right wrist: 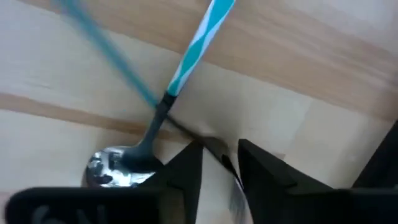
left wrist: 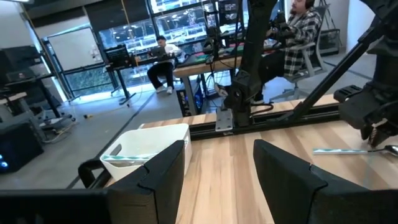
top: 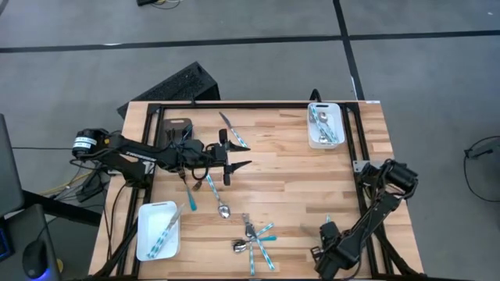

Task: Sort silverware by color (type)
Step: Put the blue fork into the black bin

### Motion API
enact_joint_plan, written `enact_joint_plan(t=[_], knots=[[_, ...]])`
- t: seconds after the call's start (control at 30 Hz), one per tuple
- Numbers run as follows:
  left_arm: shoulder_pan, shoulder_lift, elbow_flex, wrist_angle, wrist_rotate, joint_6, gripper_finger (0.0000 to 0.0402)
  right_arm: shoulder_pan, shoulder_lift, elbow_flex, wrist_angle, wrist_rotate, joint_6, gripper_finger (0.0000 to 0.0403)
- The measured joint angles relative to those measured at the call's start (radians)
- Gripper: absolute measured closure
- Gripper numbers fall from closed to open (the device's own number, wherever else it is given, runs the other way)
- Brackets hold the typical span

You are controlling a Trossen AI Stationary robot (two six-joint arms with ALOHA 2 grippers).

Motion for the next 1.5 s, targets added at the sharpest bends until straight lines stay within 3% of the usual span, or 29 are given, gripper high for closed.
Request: enact_joint_plan(t=[0.27,0.37,0.57,0.67,0.83,1.0,1.37,1.5], knots=[[0.0,0.0,0.0,-0.042,0.053,-0.004,0.0221,-0.031,0.034,0.005,0.022,0.034,0.041,0.0377],[0.0,0.003,0.0,-0.053,0.085,-0.014,0.0221,-0.058,0.036,0.026,-0.031,0.088,0.035,0.0382],[-0.01,0.033,0.0,-0.057,0.296,0.021,0.0221,-0.166,0.042,0.097,-0.122,0.369,-0.063,0.0368],[-0.039,0.057,0.0,-0.055,0.365,0.103,0.0221,-0.23,0.042,0.149,-0.114,0.446,-0.197,0.0377],[-0.127,0.073,0.0,-0.057,0.359,0.296,0.0221,-0.345,0.041,0.218,-0.074,0.458,-0.475,0.038],[-0.186,0.074,0.01,-0.113,0.304,0.375,0.0221,-0.419,0.04,0.278,-0.026,0.422,-0.785,0.0372],[-0.194,0.074,0.05,-0.367,0.262,0.294,0.0221,-0.528,0.039,0.372,0.051,0.325,-1.184,0.0376],[-0.194,0.074,0.052,-0.418,0.191,0.237,0.0227,-0.564,0.038,0.404,0.054,0.309,-1.307,0.0376]])
